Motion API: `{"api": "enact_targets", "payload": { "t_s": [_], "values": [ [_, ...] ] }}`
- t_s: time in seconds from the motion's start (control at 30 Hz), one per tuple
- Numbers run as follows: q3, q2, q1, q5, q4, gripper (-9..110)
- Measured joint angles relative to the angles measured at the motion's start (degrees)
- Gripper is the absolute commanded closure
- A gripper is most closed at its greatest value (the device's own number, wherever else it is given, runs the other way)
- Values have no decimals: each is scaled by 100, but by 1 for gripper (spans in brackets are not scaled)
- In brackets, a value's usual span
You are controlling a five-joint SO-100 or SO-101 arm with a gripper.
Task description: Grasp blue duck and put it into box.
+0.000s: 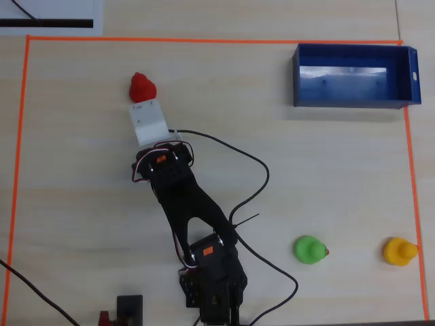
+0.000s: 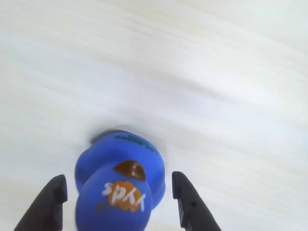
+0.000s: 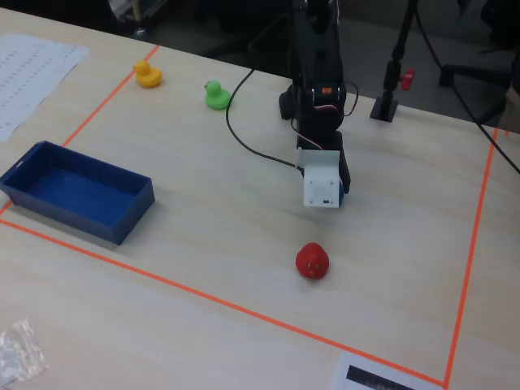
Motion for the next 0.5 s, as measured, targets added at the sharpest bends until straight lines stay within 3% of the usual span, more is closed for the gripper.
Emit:
{"api": "enact_targets", "payload": {
  "t_s": [0.13,0.23,0.3,0.5],
  "values": [
    [0,-114,88,0,-114,75],
    [0,-158,141,-18,-167,86],
    [0,-185,149,-53,-167,101],
    [-18,-141,264,-97,-237,101]
  ]
}}
